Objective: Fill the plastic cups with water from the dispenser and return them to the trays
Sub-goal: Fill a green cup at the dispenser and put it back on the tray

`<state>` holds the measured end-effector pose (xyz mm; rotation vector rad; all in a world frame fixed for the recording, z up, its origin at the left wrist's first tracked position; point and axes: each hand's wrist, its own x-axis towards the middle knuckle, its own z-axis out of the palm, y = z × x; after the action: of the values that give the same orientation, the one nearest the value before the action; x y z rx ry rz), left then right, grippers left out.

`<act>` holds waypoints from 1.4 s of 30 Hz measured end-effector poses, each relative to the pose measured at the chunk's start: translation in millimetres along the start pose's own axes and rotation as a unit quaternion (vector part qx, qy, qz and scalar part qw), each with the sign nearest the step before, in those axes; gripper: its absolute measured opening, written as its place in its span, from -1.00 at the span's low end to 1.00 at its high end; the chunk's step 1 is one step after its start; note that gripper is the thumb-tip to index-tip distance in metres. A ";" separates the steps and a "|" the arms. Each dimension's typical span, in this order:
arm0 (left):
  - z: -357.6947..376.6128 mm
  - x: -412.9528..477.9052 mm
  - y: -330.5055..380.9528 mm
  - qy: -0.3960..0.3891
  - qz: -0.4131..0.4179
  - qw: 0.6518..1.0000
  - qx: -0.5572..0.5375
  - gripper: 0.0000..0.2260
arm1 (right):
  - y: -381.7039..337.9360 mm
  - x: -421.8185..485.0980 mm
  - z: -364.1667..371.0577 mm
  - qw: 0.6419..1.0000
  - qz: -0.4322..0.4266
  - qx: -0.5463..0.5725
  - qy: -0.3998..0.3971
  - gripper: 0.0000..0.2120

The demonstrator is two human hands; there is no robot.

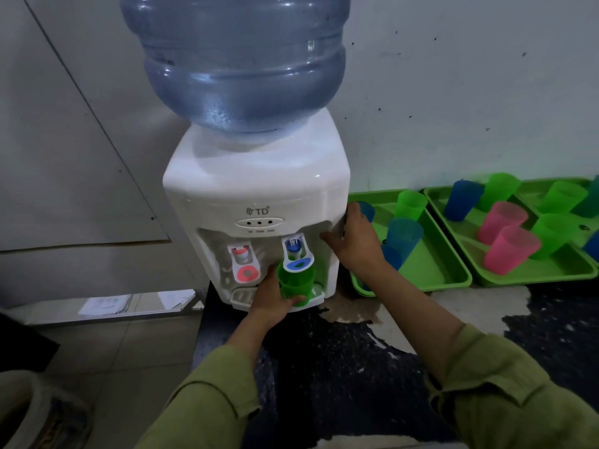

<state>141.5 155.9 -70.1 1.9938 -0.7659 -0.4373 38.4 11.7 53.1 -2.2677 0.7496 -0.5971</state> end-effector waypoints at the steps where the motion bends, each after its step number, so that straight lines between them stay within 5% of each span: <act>1: 0.0 0.0 -0.1 0.002 0.001 1.000 0.003 -0.26 | -0.5 -0.8 -0.5 1.000 0.001 -0.009 -0.002 -0.56; 9: -1.0 -1.2 2.3 0.005 0.010 1.000 0.009 -0.26 | -8.9 -14.7 -1.7 0.988 -0.026 -0.111 0.108 -0.49; 16: -2.1 -1.5 2.7 -0.004 0.007 1.000 -0.018 -0.28 | -19.9 -19.5 -3.0 0.987 -0.041 -0.097 0.118 -0.74; 25: -0.5 -1.9 -1.3 -0.007 -0.007 0.997 -0.071 -0.29 | -23.5 -23.7 8.0 0.986 -0.003 -0.165 -0.037 -0.66; 30: 0.4 -0.5 -3.4 -0.003 -0.007 0.997 -0.071 -0.27 | -24.3 -19.9 8.8 0.988 0.070 -0.031 -0.131 -0.52; 34: 1.1 -0.1 -4.4 0.000 -0.012 0.997 -0.072 -0.27 | -27.1 -18.6 9.0 0.973 0.136 0.067 -0.176 -0.62; 42: 0.6 0.0 -5.1 0.003 0.000 0.999 -0.053 -0.30 | -26.0 -16.4 12.5 0.966 0.148 0.077 -0.197 -0.68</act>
<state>142.9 157.4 -74.8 1.8956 -0.7250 -0.4617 42.7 44.0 59.8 -1.9919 0.7869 -0.0556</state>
